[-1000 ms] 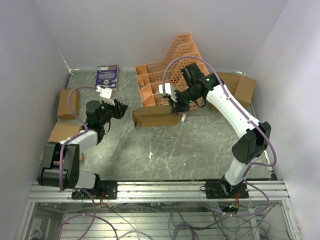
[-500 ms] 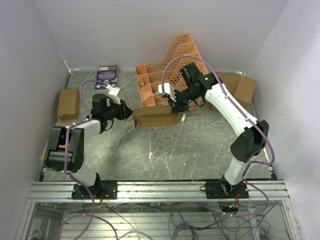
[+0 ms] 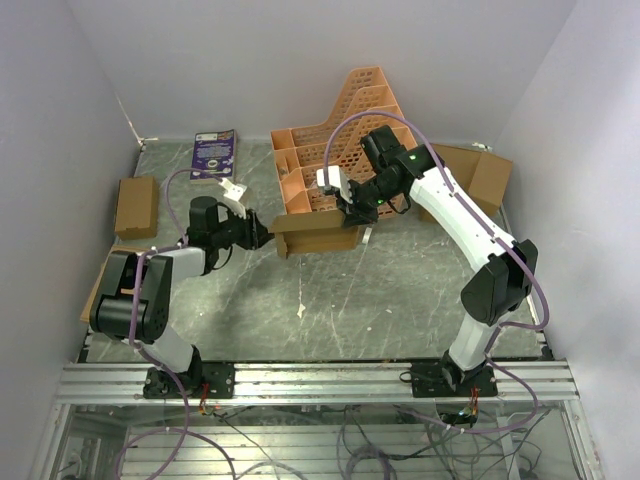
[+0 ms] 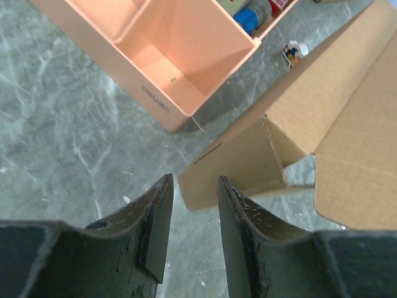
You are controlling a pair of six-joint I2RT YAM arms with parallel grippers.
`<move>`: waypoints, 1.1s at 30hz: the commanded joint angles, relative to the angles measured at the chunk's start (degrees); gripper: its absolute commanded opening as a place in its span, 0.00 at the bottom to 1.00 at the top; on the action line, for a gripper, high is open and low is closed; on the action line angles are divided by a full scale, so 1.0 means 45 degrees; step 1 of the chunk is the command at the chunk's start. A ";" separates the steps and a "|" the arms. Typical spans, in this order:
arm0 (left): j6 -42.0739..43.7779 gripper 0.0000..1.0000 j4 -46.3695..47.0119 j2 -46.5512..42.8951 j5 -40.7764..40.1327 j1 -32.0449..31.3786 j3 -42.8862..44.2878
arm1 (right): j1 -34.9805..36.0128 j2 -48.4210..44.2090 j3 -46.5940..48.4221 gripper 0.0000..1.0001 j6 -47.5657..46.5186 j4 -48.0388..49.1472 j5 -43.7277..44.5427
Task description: Fold the paper box
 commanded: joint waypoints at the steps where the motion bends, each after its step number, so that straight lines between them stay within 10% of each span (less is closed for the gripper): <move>1: -0.0145 0.46 0.0879 -0.0066 0.0590 -0.0205 -0.0370 | -0.0025 0.0303 0.0201 0.00 0.0192 -0.0436 0.0044; 33: -0.0638 0.51 0.5945 -0.0463 -0.3307 -0.2747 -0.2551 | -0.0025 0.0367 0.0322 0.00 0.0289 -0.0627 -0.0203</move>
